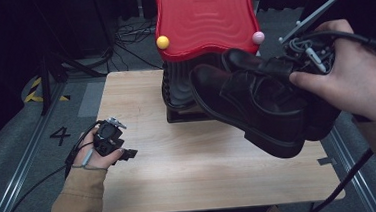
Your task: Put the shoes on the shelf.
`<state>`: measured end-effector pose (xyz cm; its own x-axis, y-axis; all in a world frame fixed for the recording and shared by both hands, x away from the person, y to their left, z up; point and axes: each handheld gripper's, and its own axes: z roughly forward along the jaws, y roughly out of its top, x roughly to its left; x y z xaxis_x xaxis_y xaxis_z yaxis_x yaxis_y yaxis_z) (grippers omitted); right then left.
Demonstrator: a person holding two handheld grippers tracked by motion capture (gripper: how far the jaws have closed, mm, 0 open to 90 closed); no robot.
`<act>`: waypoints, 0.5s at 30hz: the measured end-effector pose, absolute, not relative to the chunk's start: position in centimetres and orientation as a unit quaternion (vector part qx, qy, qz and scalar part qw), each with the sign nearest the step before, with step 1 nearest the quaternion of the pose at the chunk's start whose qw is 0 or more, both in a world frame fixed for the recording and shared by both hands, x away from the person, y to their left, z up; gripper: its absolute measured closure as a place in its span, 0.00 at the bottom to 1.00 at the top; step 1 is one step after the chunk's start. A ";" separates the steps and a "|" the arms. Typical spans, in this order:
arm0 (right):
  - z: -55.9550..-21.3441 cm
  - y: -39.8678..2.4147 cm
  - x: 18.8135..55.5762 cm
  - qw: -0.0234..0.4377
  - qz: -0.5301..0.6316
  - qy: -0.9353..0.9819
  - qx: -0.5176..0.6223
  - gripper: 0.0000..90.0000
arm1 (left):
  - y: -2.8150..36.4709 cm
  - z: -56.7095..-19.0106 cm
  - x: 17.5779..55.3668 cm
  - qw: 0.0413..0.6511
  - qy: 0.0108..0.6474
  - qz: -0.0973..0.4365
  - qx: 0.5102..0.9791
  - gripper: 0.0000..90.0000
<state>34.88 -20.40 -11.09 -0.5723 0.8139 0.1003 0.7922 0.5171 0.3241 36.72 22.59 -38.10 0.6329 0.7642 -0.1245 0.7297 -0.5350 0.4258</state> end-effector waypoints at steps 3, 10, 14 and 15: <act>-9.7 -20.1 35.1 0.044 0.174 0.867 0.465 0.92 | 22.6 -38.1 36.8 0.226 0.425 0.039 0.875 0.39; -6.6 -19.3 36.4 0.058 0.187 0.859 0.473 0.92 | 22.6 -38.1 37.0 0.228 0.422 0.035 0.877 0.39; -5.7 -18.9 37.4 0.065 0.194 0.854 0.479 0.92 | 22.6 -38.1 37.0 0.229 0.422 0.034 0.877 0.39; -5.3 -18.7 37.9 0.068 0.197 0.851 0.482 0.92 | 22.6 -38.1 37.0 0.230 0.422 0.034 0.877 0.39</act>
